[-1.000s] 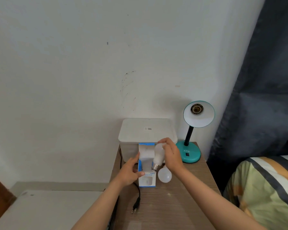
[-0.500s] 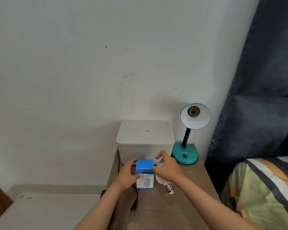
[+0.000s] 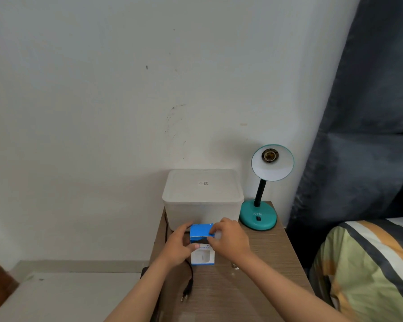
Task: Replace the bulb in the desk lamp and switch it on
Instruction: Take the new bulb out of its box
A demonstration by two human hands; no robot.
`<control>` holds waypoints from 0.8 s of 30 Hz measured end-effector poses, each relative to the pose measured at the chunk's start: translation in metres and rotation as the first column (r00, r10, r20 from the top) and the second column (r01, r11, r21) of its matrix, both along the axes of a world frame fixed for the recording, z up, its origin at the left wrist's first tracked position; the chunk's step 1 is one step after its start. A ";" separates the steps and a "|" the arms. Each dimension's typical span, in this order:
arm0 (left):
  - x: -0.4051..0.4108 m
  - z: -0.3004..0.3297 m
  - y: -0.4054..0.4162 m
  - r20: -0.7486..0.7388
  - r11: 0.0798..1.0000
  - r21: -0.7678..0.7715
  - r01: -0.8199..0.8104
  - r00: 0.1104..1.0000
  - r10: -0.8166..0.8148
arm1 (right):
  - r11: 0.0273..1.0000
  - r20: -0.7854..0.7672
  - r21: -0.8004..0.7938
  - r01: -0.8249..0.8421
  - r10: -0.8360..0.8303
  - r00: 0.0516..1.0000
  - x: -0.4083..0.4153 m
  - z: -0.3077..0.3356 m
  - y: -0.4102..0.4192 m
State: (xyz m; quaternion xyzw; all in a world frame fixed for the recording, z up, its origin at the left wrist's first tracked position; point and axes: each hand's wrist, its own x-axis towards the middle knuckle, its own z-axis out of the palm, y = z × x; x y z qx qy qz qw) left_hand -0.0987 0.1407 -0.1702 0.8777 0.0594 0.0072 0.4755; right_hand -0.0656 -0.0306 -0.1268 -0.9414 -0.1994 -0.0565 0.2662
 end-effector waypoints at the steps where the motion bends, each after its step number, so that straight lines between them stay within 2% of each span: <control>1: 0.000 0.000 0.000 0.003 1.000 0.004 0.003 1.000 -0.003 | 1.000 0.003 0.007 0.006 -0.006 1.000 0.000 0.000 0.001; 17: -0.002 0.001 -0.005 0.063 1.000 0.019 0.016 0.998 -0.017 | 0.988 -0.067 -0.150 -0.032 0.022 0.998 -0.006 -0.007 0.001; 22: -0.003 0.003 -0.006 0.042 0.997 0.076 0.019 0.999 -0.023 | 0.987 -0.099 -0.153 -0.045 0.030 0.995 -0.007 -0.005 -0.002; 24: -0.006 0.006 -0.008 0.033 0.995 0.100 0.023 0.999 -0.026 | 0.994 -0.138 -0.101 -0.041 0.027 0.990 -0.008 -0.006 -0.004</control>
